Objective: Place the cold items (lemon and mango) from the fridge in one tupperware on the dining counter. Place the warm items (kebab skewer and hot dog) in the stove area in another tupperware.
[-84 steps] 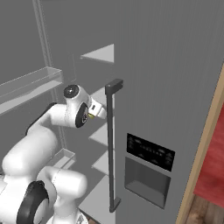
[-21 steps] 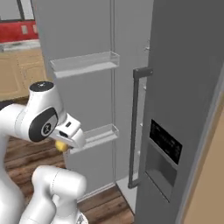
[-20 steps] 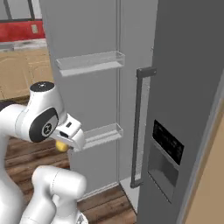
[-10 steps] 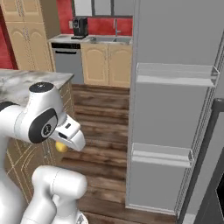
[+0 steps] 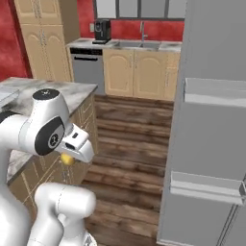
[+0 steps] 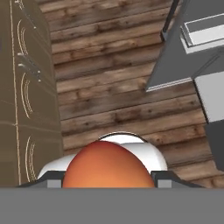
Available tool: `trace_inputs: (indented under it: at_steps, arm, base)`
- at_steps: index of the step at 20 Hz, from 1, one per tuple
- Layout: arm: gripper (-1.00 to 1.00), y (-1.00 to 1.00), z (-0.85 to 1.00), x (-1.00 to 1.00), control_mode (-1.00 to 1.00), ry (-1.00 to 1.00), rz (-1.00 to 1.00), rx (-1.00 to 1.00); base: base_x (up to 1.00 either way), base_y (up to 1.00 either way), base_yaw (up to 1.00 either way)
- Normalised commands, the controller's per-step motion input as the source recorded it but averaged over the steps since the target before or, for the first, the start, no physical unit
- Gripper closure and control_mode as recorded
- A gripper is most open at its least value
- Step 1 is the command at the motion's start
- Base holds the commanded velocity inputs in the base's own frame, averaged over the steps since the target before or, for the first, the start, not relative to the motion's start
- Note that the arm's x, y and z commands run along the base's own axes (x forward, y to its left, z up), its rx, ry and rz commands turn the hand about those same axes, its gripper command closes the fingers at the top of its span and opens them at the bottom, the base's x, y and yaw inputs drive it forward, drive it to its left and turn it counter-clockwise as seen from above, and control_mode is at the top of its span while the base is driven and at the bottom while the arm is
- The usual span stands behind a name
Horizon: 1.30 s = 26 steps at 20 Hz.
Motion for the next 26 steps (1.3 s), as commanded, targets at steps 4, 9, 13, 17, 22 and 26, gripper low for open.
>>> trace_inputs:
  at_steps: [4,9,13,17,22,26]
  arm:
    - [1.00,0.00,0.00,0.00,1.00,0.00,0.00,0.00]
    - [1.00,0.00,0.00,0.00,1.00,0.00,0.00,0.00]
    - [1.00,0.00,0.00,0.00,1.00,0.00,0.00,0.00]
    - [1.00,0.00,0.00,0.00,1.00,0.00,0.00,0.00]
    - [1.00,0.00,0.00,0.00,1.00,0.00,0.00,0.00]
    - [1.00,0.00,0.00,0.00,1.00,0.00,0.00,0.00]
  base:
    - [0.96,0.16,-0.27]
    - [1.00,0.22,-0.10]
    - [1.00,0.53,-0.03]
    - [1.00,0.45,-0.04]
    - [1.00,0.20,0.00]
    - [1.00,0.00,0.00]
